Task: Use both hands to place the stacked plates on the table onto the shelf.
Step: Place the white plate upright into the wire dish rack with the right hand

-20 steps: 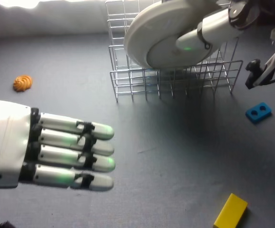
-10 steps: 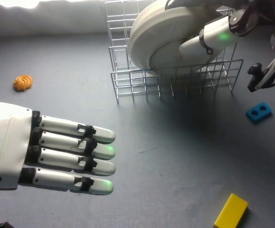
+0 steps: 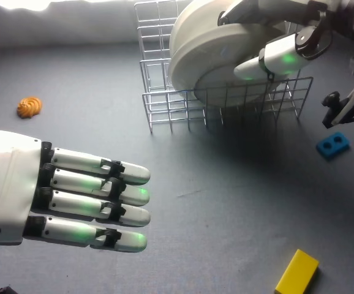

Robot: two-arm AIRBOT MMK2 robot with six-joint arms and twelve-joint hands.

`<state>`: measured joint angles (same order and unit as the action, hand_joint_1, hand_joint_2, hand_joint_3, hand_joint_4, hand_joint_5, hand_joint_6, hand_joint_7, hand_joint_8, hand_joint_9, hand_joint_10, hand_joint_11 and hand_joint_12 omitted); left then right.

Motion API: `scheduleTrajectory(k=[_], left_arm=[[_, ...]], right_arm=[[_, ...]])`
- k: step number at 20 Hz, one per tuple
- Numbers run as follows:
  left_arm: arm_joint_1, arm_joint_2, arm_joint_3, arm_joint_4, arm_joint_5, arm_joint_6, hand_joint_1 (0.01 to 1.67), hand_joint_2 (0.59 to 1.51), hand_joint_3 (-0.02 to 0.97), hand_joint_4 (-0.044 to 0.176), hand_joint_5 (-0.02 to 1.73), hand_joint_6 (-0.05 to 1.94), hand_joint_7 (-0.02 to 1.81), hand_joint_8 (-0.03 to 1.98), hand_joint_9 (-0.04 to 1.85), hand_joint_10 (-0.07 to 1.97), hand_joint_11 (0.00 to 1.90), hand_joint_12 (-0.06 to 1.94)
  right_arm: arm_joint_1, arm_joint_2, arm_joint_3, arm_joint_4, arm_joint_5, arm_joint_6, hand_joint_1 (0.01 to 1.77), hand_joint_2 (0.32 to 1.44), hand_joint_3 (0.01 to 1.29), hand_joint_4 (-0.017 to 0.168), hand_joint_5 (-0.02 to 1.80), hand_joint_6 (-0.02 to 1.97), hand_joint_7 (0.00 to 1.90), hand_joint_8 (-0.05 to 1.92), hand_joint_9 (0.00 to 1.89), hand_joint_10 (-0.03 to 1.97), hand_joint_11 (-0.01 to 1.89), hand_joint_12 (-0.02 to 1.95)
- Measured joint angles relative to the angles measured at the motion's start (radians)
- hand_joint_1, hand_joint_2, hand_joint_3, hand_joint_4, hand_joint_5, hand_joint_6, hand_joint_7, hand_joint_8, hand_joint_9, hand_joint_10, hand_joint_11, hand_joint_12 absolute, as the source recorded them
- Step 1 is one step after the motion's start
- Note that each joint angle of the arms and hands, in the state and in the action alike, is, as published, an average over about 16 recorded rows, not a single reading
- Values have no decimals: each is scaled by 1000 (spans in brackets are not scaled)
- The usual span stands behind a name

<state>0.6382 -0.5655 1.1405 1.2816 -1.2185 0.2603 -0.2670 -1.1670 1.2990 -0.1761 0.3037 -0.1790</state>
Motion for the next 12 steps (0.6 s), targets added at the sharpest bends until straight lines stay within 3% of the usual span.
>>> scheduleTrajectory(k=[4,12], left_arm=[[-1,0,3,2,-2,2,18,1179,17,2,109,7,117,3,97,12,22,0],[-1,1,9,3,-4,4,18,1179,17,3,109,7,118,3,96,12,22,0]], right_arm=[[-7,-1,2,0,3,-1,1252,1069,12,-4,774,966,894,760,836,819,596,1382],[-7,3,-7,0,14,0,1108,1072,16,-5,693,543,823,245,728,520,443,1377]])
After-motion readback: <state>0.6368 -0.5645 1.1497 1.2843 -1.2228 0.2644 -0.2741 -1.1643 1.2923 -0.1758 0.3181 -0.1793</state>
